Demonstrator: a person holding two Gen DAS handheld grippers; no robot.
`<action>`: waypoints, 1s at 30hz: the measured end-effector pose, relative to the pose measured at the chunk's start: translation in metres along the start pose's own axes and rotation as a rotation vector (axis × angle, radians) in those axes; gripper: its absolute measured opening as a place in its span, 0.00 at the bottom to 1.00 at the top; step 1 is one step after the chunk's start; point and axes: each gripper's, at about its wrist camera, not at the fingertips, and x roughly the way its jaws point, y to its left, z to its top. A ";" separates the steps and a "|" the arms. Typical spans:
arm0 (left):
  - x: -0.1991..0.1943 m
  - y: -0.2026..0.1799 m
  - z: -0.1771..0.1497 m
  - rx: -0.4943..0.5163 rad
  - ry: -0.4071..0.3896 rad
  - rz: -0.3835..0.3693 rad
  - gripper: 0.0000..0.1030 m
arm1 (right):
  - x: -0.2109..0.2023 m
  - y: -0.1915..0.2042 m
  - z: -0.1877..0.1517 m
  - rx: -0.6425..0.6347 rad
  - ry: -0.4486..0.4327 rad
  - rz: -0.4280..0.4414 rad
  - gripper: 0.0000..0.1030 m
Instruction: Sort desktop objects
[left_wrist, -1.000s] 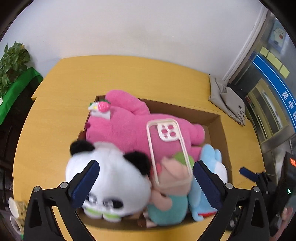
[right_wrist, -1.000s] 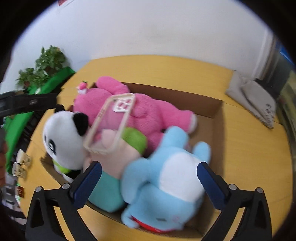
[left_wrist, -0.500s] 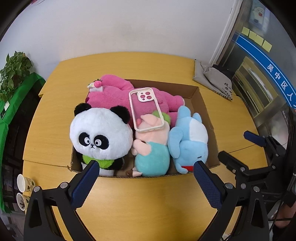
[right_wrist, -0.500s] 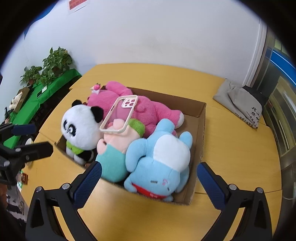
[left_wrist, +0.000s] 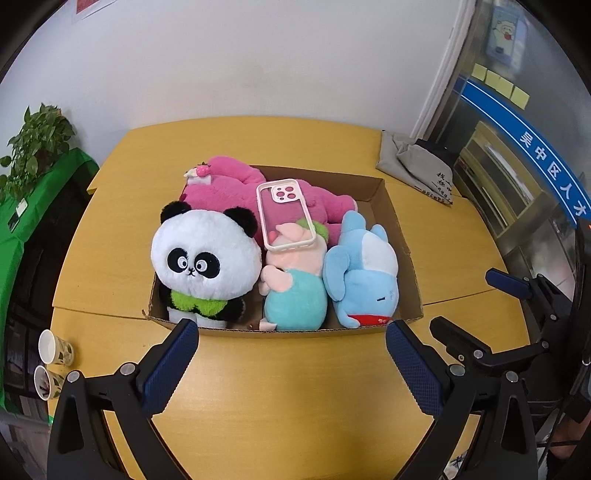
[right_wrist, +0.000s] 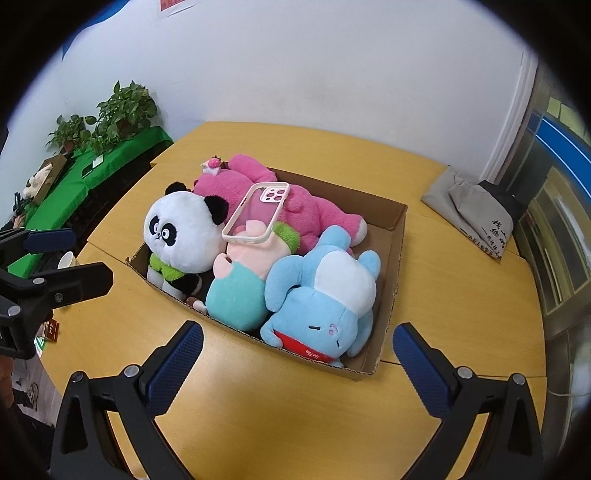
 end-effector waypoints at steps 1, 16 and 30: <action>-0.001 0.000 0.001 0.009 -0.003 -0.009 1.00 | -0.003 0.001 0.000 0.007 -0.001 -0.011 1.00; -0.014 0.029 -0.002 0.073 -0.003 -0.122 1.00 | -0.023 0.027 0.009 0.068 0.008 -0.123 1.00; -0.015 0.049 -0.003 0.058 0.000 -0.160 1.00 | -0.024 0.046 0.016 0.056 0.027 -0.157 1.00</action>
